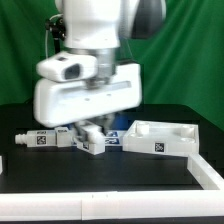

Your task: Assemble one leg

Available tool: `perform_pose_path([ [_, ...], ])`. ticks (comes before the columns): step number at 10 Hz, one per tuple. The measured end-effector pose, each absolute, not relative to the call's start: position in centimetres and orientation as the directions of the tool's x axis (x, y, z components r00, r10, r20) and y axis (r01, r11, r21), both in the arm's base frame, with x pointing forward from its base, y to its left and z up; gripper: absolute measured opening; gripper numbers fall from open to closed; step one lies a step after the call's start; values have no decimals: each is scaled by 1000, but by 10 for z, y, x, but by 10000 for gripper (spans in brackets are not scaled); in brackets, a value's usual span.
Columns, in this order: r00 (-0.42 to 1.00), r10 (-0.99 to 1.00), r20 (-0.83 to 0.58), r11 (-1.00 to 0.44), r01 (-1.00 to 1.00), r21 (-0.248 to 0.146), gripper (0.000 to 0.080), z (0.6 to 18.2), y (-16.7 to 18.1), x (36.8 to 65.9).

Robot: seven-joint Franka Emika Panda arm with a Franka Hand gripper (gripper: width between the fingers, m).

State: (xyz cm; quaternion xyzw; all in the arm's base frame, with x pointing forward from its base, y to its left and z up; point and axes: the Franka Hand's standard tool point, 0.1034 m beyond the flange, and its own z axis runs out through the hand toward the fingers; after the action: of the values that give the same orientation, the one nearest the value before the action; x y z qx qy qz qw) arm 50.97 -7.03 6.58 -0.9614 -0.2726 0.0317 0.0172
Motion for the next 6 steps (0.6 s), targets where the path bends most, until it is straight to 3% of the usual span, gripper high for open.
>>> perform_pose_path([
  [4,846,531,-45,-847,529,-52,288,65,-75,509],
  [6,843,534,-69,-845,530,-68,288,48,-91,499],
])
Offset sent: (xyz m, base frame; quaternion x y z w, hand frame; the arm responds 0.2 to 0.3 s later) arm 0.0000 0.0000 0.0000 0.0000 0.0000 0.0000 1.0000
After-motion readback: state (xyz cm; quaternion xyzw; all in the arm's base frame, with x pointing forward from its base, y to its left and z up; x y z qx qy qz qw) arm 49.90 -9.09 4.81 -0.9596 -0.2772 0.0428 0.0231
